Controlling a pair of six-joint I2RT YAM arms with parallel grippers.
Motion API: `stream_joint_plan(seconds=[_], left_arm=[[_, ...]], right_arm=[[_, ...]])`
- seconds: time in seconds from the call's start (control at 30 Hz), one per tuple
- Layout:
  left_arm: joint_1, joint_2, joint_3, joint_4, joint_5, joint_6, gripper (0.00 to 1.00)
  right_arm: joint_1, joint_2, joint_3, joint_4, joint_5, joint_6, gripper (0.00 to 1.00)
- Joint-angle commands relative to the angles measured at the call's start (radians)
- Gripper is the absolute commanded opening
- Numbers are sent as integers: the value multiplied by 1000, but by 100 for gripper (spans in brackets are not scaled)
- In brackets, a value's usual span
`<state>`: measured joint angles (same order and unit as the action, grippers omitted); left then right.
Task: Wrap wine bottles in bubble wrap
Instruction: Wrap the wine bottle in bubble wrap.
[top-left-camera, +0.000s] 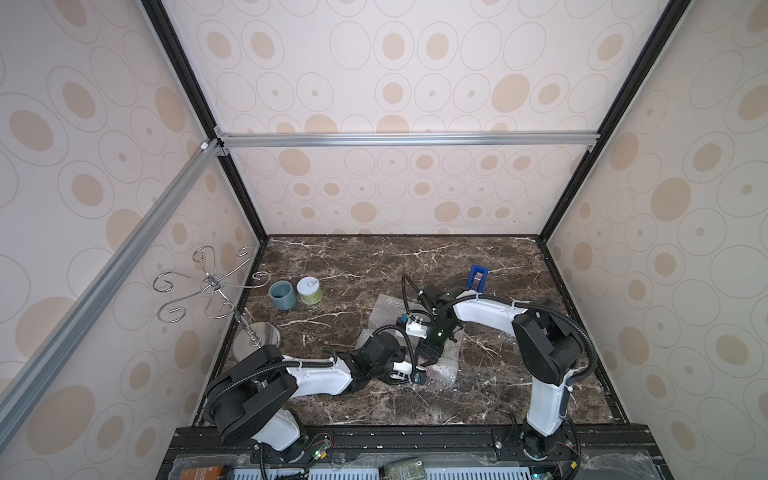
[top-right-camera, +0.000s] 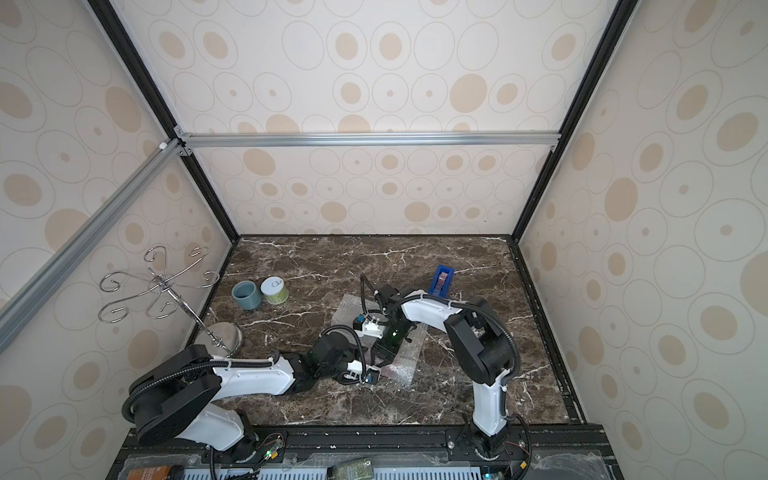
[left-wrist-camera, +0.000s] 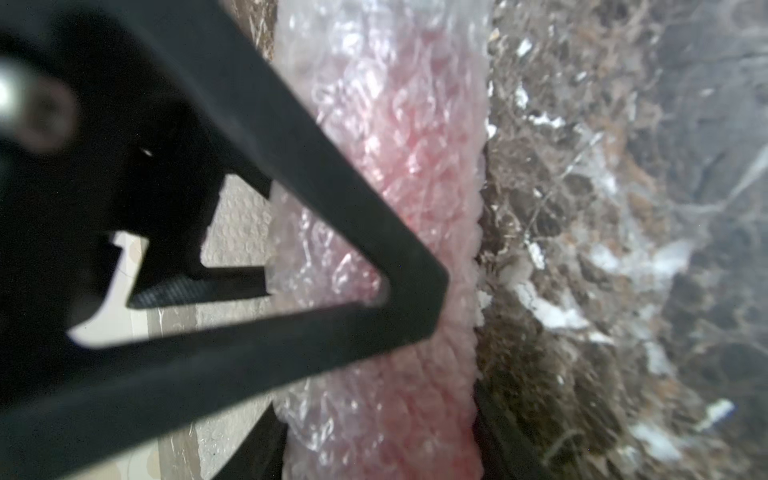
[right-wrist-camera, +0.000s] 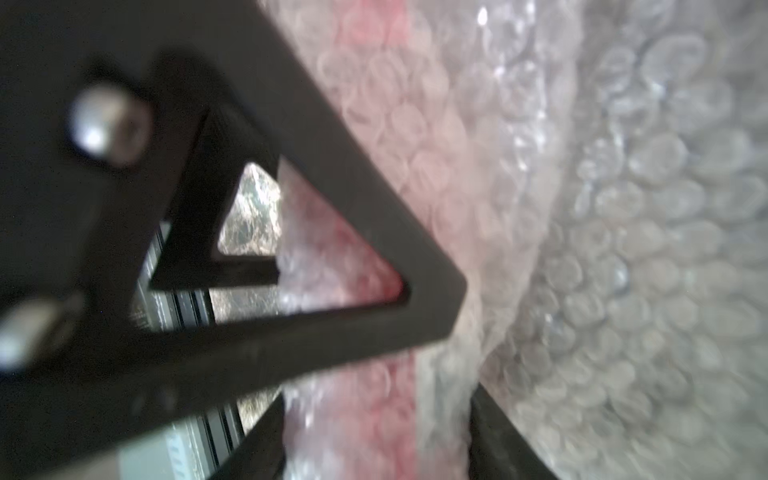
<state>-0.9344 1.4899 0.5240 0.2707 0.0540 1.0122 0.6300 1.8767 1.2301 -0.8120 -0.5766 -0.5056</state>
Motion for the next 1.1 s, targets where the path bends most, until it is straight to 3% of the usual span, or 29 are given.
stream_joint_plan(seconds=[0.0,0.1,0.17,0.4,0.53,0.63,0.93,1.07], left_arm=[[-15,8,15,-203,15,-21,41],[-22,3,22,-254,20,-43,41],[-23,1,24,-266,6,-71,41],[-25,39,88,-409,6,-228,37],[-31,18,85,-420,23,-269,35],[-32,14,101,-457,29,-312,32],[-36,42,184,-603,124,-385,26],[-35,105,252,-696,163,-397,24]], right_arm=[[-77,-96,-13,-36,3,24,62],[-133,-140,-3,-67,-68,53,64],[-154,-168,-12,-43,-53,106,65],[-223,-101,5,-24,175,594,61],[-223,-96,-71,44,278,725,61],[-219,-69,-84,89,273,755,61],[-196,59,-15,183,250,709,42],[-194,72,3,195,242,674,42]])
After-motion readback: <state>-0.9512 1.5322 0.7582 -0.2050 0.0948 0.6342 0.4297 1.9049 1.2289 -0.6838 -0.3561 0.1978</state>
